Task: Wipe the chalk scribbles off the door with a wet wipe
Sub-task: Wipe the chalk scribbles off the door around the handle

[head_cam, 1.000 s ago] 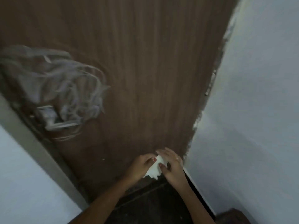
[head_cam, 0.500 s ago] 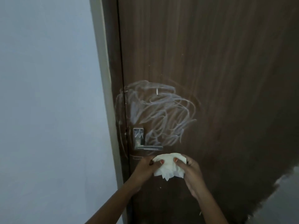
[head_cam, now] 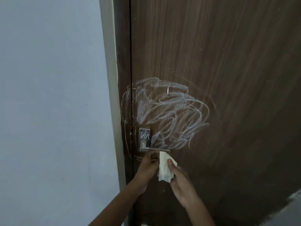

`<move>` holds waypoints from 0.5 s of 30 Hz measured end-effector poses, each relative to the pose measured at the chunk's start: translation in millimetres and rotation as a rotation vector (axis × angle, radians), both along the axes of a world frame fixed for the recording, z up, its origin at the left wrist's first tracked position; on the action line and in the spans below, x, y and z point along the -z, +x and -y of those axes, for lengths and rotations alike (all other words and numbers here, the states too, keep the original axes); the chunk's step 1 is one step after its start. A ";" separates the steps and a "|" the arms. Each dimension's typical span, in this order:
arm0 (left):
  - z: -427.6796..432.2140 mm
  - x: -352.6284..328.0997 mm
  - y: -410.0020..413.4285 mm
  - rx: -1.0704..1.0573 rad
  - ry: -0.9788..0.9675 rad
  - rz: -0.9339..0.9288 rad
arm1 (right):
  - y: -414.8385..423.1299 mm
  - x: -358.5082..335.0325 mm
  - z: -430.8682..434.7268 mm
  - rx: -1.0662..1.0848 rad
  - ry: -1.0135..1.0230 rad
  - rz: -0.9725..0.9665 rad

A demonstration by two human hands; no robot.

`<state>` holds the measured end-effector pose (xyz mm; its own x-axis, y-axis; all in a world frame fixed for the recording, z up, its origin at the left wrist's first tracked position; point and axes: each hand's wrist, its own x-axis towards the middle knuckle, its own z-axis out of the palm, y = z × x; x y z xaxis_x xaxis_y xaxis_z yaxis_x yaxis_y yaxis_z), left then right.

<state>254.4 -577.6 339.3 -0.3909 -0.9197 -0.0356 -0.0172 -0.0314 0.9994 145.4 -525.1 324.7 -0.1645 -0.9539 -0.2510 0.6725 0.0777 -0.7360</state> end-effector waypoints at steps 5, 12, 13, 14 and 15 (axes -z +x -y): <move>-7.1 5.8 -6.6 -0.228 -0.406 0.179 | -4.0 7.3 -4.9 -0.060 0.053 -0.024; -18.5 6.4 12.4 -0.296 -0.727 0.433 | 7.4 14.1 -3.3 0.204 0.131 -0.270; -16.2 3.1 19.6 -0.321 -0.832 0.472 | 7.7 14.8 -0.9 0.295 0.135 -0.371; -12.7 -1.0 26.9 -0.356 -0.936 0.508 | 8.4 15.1 1.3 0.382 0.120 -0.483; -8.6 -5.3 33.7 -0.401 -1.034 0.537 | 9.5 14.9 3.4 0.452 0.089 -0.602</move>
